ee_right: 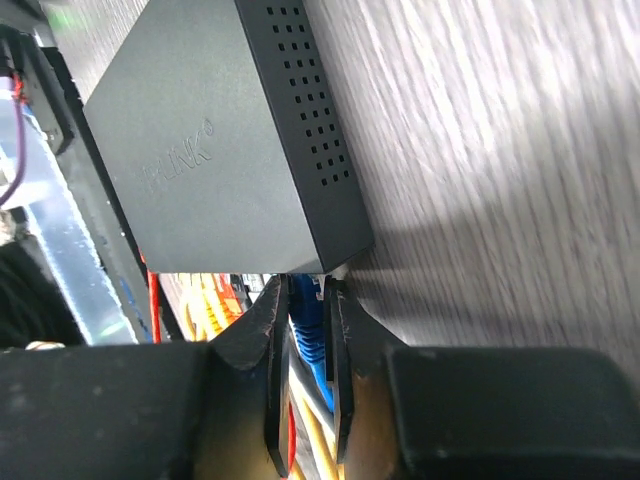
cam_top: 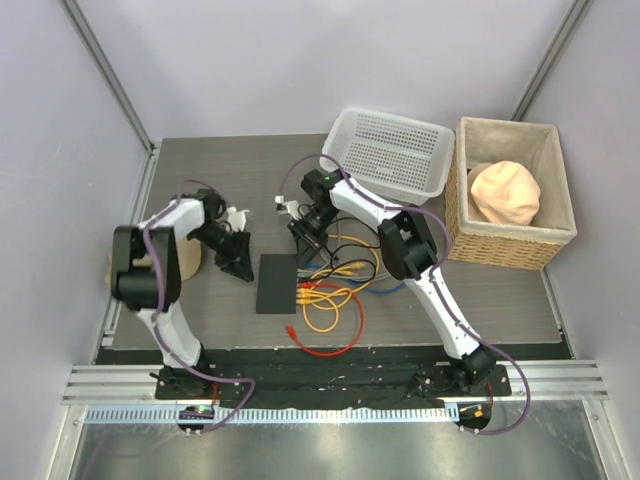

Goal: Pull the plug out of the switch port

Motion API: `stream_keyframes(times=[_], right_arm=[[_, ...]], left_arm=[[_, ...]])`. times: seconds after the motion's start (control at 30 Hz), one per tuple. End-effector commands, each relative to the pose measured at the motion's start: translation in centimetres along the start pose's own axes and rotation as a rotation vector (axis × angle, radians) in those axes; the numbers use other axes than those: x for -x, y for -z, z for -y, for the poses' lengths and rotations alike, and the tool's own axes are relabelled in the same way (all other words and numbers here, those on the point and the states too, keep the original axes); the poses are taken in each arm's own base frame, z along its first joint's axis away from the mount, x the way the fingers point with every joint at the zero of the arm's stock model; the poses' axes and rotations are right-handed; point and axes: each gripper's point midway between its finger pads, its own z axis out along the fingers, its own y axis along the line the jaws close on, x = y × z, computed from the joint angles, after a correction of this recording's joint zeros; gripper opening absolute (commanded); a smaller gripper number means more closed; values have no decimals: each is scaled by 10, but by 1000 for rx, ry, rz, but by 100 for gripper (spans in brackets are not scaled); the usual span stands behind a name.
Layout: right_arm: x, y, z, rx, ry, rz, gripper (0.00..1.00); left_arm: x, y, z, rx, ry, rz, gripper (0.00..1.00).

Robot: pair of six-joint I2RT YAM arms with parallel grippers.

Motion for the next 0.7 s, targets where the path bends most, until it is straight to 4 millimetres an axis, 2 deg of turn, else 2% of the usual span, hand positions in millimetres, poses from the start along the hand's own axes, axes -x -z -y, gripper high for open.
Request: stream_keyframes(times=[0.0,0.03,0.2,0.3,0.43,0.5,0.53,0.57,0.67], right_arm=[[-26,10,61,-213,-36,-64,2],[-27,9,59,-208,-63,-63,1],[-31,8,52,-193,-71,-78,1],[-32,9,54,-192,-73,-81,1],[-40,6,61,-201,-64,-112,1],[-47,2,60,-177,-48,-135,1],[-54,-1,60,-164,-52,-158,1],[-61,-2,63,-159,-42,-177,1],[-103,-2,53,-71,-59,-276,1]], left_arm=[[37,35,39,-42,-231,356,0],[50,41,41,-11,-255,435,0],[49,10,58,-127,-79,341,0],[48,-11,54,-98,-5,307,0],[41,-33,37,-35,133,271,0],[36,-43,21,37,173,251,0],[35,-47,14,63,189,237,0],[36,-53,-4,135,220,227,0],[33,-62,-16,160,258,174,0]])
